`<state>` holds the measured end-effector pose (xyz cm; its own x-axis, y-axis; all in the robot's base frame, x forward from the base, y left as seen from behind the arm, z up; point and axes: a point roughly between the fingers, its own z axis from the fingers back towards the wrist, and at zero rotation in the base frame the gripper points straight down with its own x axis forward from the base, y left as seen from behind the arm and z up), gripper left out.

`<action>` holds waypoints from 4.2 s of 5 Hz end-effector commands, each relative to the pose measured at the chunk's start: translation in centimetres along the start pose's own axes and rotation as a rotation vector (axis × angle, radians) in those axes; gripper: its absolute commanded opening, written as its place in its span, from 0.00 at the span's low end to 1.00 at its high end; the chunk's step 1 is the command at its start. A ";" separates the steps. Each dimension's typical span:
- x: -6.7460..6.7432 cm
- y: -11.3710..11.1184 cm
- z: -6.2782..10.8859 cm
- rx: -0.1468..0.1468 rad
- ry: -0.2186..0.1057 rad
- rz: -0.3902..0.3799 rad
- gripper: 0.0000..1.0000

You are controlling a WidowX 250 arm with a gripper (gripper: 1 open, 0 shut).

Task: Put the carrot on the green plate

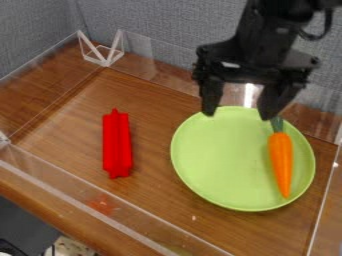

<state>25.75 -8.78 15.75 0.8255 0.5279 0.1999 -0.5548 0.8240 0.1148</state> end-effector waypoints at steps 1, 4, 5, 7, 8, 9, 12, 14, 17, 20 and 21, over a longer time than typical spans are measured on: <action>1.3 -0.5 2.4 -0.070 -0.030 0.028 1.00; 0.7 -0.2 1.8 -0.072 -0.018 0.041 1.00; 0.6 0.4 1.1 -0.071 -0.017 0.034 1.00; 0.5 -1.6 2.6 -0.094 0.007 0.040 1.00; -0.2 -2.4 3.0 -0.093 0.010 0.040 1.00; -0.1 -2.0 2.9 -0.080 -0.012 0.045 1.00; -1.2 -0.9 3.1 -0.006 -0.028 0.209 1.00; -2.3 -0.2 3.1 -0.011 -0.052 0.130 1.00; 2.4 2.2 0.5 -0.043 -0.021 0.163 1.00; 3.2 1.7 1.5 -0.040 0.027 0.115 1.00; 1.9 0.5 2.1 -0.050 0.058 0.093 1.00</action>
<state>26.26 -7.65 16.75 0.7822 0.6111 0.1213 -0.6219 0.7776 0.0922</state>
